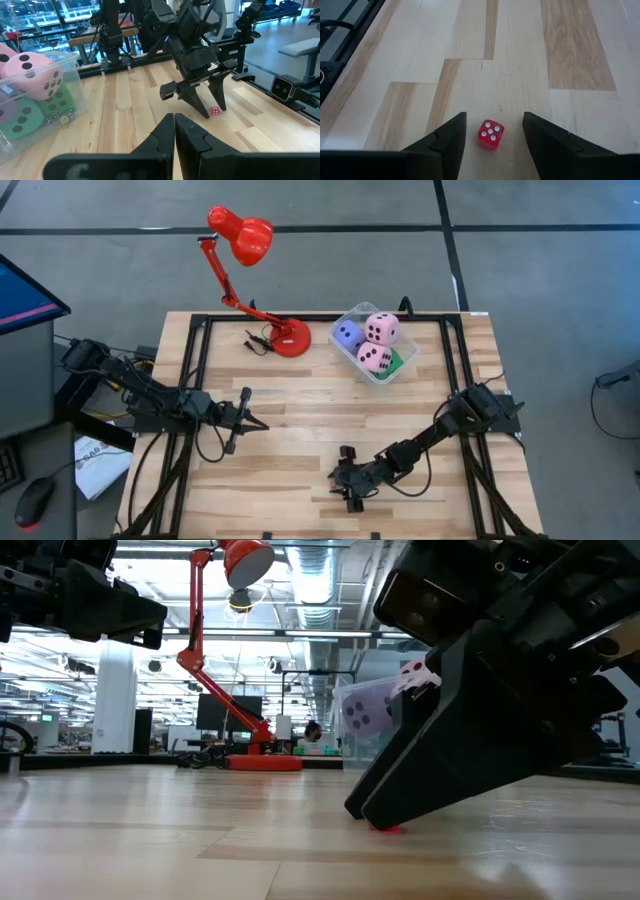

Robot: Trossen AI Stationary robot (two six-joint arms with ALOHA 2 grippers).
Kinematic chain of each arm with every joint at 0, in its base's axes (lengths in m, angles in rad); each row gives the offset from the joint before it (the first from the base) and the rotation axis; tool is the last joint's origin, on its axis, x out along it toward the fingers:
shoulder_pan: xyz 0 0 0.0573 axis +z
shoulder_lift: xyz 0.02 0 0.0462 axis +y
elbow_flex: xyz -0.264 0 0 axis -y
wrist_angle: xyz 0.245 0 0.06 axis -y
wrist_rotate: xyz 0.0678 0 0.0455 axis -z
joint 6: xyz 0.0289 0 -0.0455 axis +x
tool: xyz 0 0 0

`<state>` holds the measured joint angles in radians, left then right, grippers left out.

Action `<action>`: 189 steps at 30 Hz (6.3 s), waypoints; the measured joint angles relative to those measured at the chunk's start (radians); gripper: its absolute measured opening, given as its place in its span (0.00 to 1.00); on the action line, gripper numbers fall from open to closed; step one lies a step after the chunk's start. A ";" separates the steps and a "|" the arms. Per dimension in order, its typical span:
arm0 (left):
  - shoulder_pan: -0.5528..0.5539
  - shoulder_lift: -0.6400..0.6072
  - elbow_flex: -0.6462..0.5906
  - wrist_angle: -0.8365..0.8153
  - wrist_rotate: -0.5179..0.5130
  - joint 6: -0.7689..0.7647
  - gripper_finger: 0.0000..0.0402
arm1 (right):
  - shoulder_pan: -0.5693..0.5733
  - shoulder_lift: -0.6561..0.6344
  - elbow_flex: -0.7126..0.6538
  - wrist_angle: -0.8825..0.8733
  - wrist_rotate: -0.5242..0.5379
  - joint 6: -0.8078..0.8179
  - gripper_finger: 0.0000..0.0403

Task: Pick & Place Dice
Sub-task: Put the small pink dice into the transparent bin, then return to Home Position

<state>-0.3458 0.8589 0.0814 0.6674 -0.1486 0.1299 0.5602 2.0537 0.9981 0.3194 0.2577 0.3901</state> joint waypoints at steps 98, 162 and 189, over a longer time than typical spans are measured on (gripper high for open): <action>0.000 0.000 0.001 0.014 0.000 0.000 0.00 | -0.708 -0.885 -0.003 -1.198 0.330 0.164 0.18; 0.000 0.000 0.000 0.014 0.000 0.000 0.00 | -0.675 -0.859 -0.003 -1.122 0.280 0.201 0.31; 0.000 0.000 0.000 0.031 0.000 0.000 0.00 | -0.291 -0.855 -0.003 -0.899 0.266 0.010 0.05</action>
<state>-0.3454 0.8593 0.0814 0.6979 -0.1486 0.1299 0.2690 1.1988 0.9947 -0.5799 0.5240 0.4005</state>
